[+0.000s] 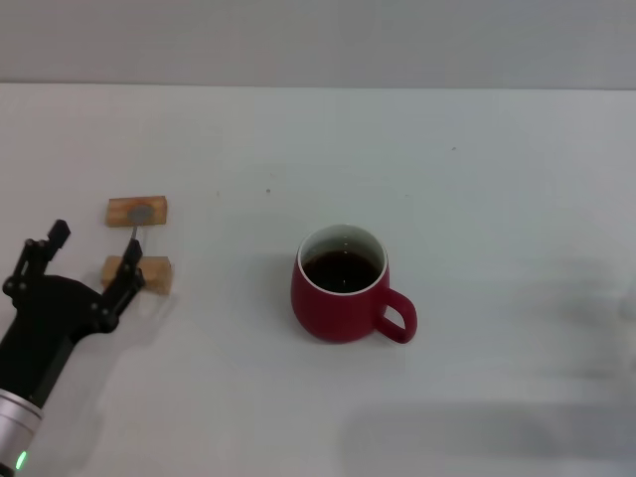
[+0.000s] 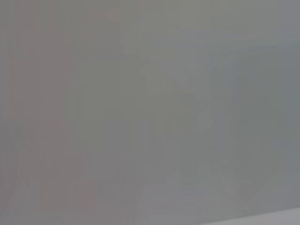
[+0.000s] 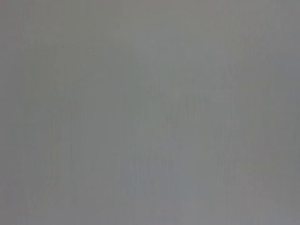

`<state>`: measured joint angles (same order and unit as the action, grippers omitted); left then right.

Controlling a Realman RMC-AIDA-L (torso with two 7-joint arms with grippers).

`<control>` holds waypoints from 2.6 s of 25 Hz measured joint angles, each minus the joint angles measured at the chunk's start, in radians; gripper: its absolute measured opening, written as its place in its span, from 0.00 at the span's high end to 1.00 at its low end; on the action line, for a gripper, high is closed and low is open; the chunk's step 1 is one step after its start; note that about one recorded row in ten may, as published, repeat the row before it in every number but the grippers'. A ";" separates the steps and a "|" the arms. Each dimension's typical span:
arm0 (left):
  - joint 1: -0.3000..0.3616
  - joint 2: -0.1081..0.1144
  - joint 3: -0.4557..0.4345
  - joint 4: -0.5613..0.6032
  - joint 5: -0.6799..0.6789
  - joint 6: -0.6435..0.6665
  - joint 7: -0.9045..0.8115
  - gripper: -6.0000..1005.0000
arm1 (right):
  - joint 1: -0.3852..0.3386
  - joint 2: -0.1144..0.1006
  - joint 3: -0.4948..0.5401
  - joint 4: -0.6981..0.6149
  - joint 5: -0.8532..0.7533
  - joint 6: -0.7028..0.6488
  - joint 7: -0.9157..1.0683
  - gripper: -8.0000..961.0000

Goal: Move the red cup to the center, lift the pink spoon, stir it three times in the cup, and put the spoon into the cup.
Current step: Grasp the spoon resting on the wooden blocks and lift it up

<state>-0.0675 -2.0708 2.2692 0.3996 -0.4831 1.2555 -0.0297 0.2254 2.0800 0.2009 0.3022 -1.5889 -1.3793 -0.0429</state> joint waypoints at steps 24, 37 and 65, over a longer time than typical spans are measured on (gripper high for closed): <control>0.026 -0.006 0.074 -0.035 -0.003 -0.039 -0.006 0.17 | 0.000 0.000 -0.017 -0.002 -0.002 -0.002 0.000 0.99; 0.012 -0.006 0.075 -0.035 -0.003 -0.074 -0.034 0.17 | 0.003 0.000 -0.018 -0.002 -0.002 -0.002 0.000 0.99; 0.020 -0.008 0.079 -0.036 -0.005 -0.088 -0.044 0.17 | 0.019 -0.002 -0.029 -0.011 -0.002 -0.009 0.000 0.99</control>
<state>-0.0475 -2.0785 2.3485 0.3636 -0.4879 1.1678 -0.0741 0.2439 2.0785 0.1718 0.2914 -1.5907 -1.3886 -0.0429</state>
